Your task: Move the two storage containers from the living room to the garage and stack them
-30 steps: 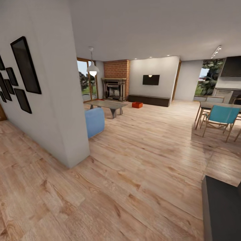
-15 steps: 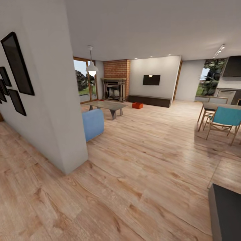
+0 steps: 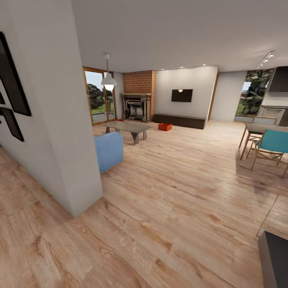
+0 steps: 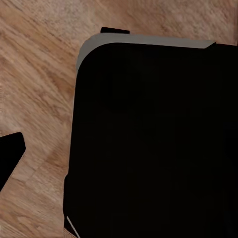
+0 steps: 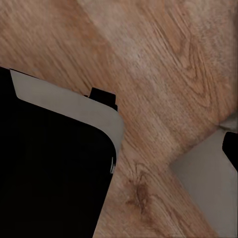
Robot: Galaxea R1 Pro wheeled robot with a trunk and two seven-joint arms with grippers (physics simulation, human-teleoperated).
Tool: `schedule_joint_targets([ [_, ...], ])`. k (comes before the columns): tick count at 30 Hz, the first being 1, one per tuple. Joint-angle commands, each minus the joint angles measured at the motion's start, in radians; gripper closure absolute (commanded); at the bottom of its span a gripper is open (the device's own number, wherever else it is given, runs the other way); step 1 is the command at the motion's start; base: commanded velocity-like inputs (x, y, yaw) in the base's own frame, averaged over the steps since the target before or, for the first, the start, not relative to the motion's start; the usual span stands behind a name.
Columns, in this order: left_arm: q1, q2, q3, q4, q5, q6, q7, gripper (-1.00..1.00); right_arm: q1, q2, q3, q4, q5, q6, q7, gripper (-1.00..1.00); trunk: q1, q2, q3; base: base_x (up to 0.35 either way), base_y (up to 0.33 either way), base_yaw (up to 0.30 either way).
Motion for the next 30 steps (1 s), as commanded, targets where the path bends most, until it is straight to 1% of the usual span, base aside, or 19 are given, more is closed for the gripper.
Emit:
schedule_joint_targets([
  [1,0.0,0.0,-0.001,0.0,0.009,-0.012,0.001,-1.0,-0.001,0.001,0.009,0.003,-0.009,-0.006,-0.001,-1.0,0.001,0.0,-0.001,0.323,0.0,0.0],
  [10,0.0,-0.001,0.0,0.0,0.011,-0.029,0.001,-1.0,-0.001,0.001,0.008,0.003,-0.009,-0.006,-0.001,-1.0,0.001,0.0,-0.001,0.323,0.0,0.0],
  [30,0.0,-0.003,0.0,0.0,0.01,-0.028,0.016,-1.0,-0.001,0.001,0.008,0.003,-0.009,-0.006,-0.001,-1.0,0.001,0.0,-0.001,0.323,0.0,0.0],
])
